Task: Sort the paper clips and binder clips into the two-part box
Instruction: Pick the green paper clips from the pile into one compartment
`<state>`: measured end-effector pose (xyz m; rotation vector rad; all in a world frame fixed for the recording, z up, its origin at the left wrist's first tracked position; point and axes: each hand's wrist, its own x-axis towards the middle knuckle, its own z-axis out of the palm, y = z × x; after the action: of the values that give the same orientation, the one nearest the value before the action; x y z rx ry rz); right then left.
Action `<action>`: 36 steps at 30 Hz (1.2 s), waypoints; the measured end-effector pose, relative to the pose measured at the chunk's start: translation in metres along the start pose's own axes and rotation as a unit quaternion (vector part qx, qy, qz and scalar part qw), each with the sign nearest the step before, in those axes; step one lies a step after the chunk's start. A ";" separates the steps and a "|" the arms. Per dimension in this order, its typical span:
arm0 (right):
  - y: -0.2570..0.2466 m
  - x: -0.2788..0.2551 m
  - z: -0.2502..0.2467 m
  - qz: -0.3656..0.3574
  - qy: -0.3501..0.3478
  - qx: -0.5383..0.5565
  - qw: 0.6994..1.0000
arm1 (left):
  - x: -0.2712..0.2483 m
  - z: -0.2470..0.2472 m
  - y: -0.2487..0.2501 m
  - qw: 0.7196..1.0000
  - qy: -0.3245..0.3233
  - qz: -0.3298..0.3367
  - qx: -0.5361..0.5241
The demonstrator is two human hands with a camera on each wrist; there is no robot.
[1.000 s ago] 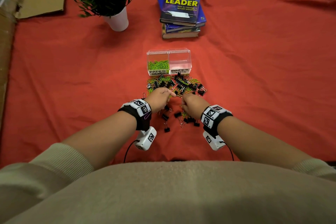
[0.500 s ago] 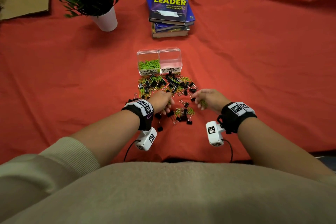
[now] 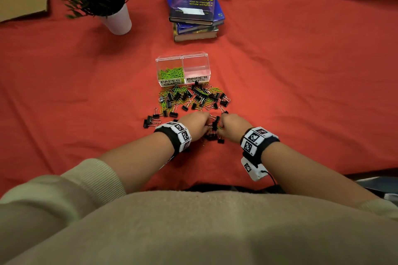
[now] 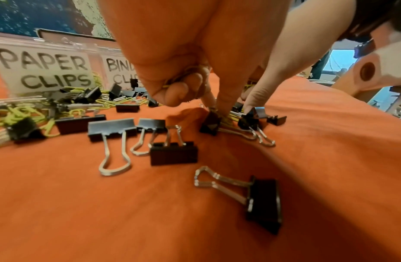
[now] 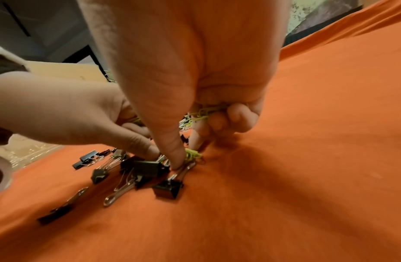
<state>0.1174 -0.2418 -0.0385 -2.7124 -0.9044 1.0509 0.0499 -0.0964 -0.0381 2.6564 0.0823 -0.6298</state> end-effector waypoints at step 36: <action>-0.010 -0.002 -0.006 0.098 -0.033 0.062 0.993 | -0.012 -0.007 -0.003 0.991 0.013 -0.128 0.024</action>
<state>0.1154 -0.2333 -0.0297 -2.7185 -0.5679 1.1958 0.0418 -0.0903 -0.0279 2.7237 0.4274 -0.6854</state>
